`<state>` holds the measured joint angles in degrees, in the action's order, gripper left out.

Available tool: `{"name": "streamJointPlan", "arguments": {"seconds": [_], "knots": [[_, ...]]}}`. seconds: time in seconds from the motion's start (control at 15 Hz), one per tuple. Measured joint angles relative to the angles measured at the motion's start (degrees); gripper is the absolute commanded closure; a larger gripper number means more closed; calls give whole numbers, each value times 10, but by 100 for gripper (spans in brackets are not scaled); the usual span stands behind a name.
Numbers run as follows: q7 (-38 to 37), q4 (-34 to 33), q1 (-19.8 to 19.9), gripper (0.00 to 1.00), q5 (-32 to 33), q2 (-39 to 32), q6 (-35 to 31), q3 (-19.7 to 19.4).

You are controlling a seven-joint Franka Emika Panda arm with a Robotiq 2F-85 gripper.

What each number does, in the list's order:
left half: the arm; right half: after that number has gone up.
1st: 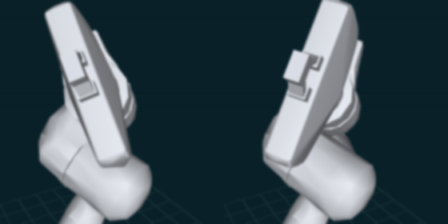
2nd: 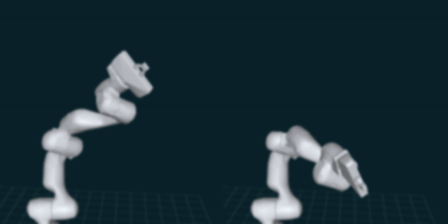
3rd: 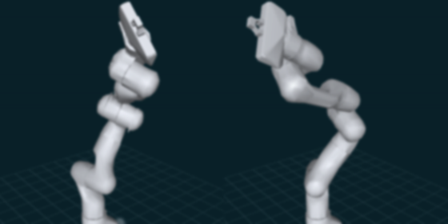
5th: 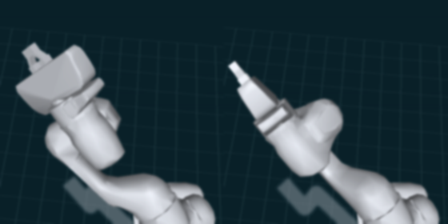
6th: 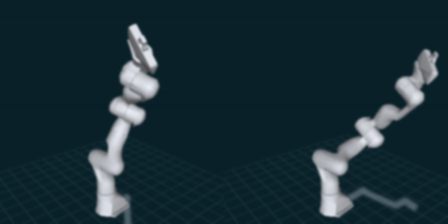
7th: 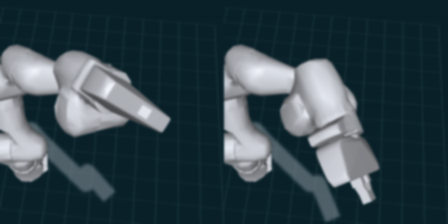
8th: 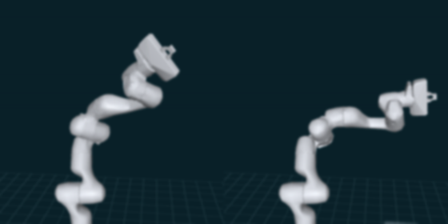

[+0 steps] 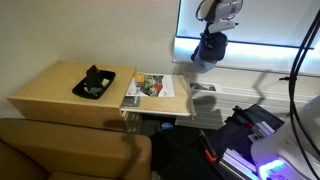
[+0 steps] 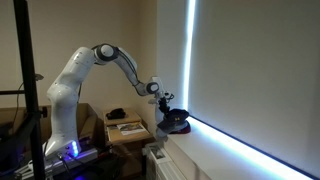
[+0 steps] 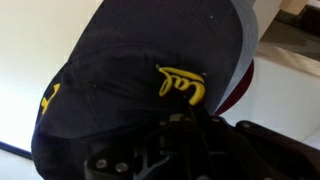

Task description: Stack the caps on the sliding tray on the cap on the window sill

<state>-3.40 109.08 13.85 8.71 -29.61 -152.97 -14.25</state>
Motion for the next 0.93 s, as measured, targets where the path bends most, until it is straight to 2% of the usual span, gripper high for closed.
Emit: {"name": "streamJointPlan", "arguments": {"seconds": [0.2, 0.4, 0.6, 0.73, 0.93], "knots": [[-18, -16, 0, 42, -16, -9, 24, -5], [-60, -30, -1, 19, -23, -16, 21, -17], [-97, -21, 1, 0, -62, -12, -28, -20], [-96, 4, 4, 0, -104, -4, -73, -12], [-61, 25, 27, 0, -166, 7, -78, 31]]}}
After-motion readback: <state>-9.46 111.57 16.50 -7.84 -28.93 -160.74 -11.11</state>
